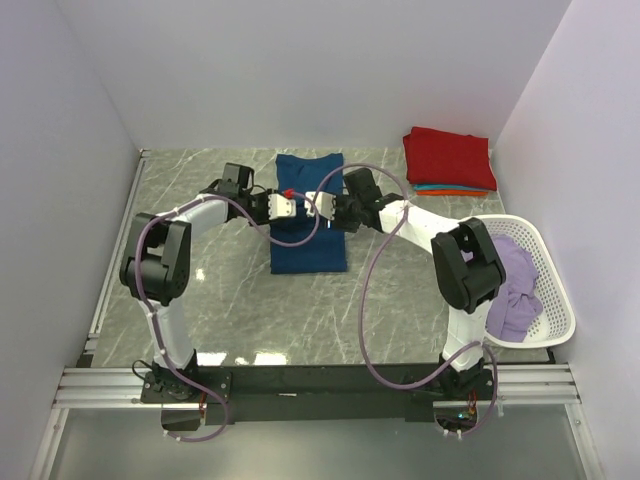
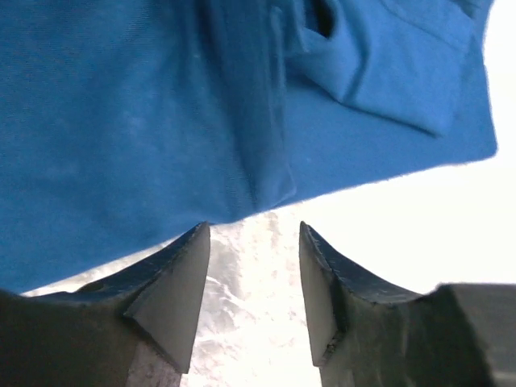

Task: Fold and stack the t-shirts
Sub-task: Fold the tshirt

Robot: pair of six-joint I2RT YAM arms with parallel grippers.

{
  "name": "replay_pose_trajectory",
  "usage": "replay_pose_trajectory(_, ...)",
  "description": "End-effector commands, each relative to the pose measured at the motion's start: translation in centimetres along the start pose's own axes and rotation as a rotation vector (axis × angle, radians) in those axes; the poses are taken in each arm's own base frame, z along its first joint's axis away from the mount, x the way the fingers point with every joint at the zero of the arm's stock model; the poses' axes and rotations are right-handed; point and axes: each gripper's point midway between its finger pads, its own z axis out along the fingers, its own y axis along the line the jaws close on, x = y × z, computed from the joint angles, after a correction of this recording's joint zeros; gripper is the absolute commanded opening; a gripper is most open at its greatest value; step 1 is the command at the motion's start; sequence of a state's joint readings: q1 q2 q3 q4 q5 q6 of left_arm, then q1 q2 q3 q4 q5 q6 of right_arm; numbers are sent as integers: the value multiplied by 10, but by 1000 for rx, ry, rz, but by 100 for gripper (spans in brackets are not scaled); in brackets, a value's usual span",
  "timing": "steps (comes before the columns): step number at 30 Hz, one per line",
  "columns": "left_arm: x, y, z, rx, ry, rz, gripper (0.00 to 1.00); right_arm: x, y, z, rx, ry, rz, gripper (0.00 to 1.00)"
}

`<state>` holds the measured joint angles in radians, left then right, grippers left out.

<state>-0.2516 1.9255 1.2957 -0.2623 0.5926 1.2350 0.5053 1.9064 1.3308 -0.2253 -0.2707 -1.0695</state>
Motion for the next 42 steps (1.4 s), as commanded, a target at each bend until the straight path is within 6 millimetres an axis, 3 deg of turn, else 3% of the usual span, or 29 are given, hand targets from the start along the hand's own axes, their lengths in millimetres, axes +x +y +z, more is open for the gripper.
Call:
replay_pose_trajectory(1,-13,38,-22,-159,-26,-41,46,-14,-48,-22,156,-28,24,56)
replay_pose_trajectory(3,-23,35,-44,-185,-66,-69,51,-20,-52,-42,170,-45,48,56)
replay_pose_trajectory(4,-19,19,-47,-164,-67,-102,53,-14,-39,-48,135,-31,68,55)
replay_pose_trajectory(6,-24,-1,-56,-141,-85,-105,59,-24,-32,-72,137,-66,54,54)
replay_pose_trajectory(7,-27,-19,-63,-120,-84,-88,59,-18,-11,-72,93,-60,60,52)
replay_pose_trajectory(9,-33,-46,-73,-61,-97,-108,58,-32,7,-84,70,-95,53,50)
replay_pose_trajectory(10,-28,-68,-72,-21,-92,-131,57,-26,28,-81,30,-78,59,48)
replay_pose_trajectory(11,-27,-82,-72,11,-91,-143,57,-35,39,-82,20,-87,37,47)
replay_pose_trajectory(12,-31,-87,-76,9,-109,-144,56,-31,54,-78,-3,-75,36,45)
replay_pose_trajectory(14,-28,-112,-76,52,-109,-188,55,-37,68,-74,-29,-86,47,43)
replay_pose_trajectory(19,-37,-131,-74,99,-152,-237,56,-36,94,-56,-121,-70,126,41)
replay_pose_trajectory(22,-36,-145,-68,129,-149,-193,56,-29,104,-46,-118,-59,70,42)
replay_pose_trajectory(29,-41,-156,-54,156,-113,-46,55,-17,131,-29,-162,-25,-47,45)
replay_pose_trajectory(34,-39,-146,-51,145,-96,-1,50,-8,139,-28,-208,25,-41,35)
replay_pose_trajectory(35,-39,-149,-53,162,-100,-45,47,-7,133,-31,-198,39,-32,31)
replay_pose_trajectory(37,-41,-127,-68,125,-127,-147,44,-5,126,-48,-194,53,41,30)
replay_pose_trajectory(38,-41,-131,-78,156,-136,-243,43,-1,108,-58,-166,50,95,31)
replay_pose_trajectory(39,-56,-122,-90,166,-200,-345,43,2,109,-70,-191,51,186,32)
replay_pose_trajectory(40,-50,-114,-103,150,-212,-439,43,-2,100,-82,-176,36,237,32)
replay_pose_trajectory(41,-55,-111,-110,156,-235,-512,43,-7,77,-95,-141,12,297,32)
replay_pose_trajectory(42,-69,-108,-120,182,-292,-659,42,-17,83,-103,-187,-17,407,32)
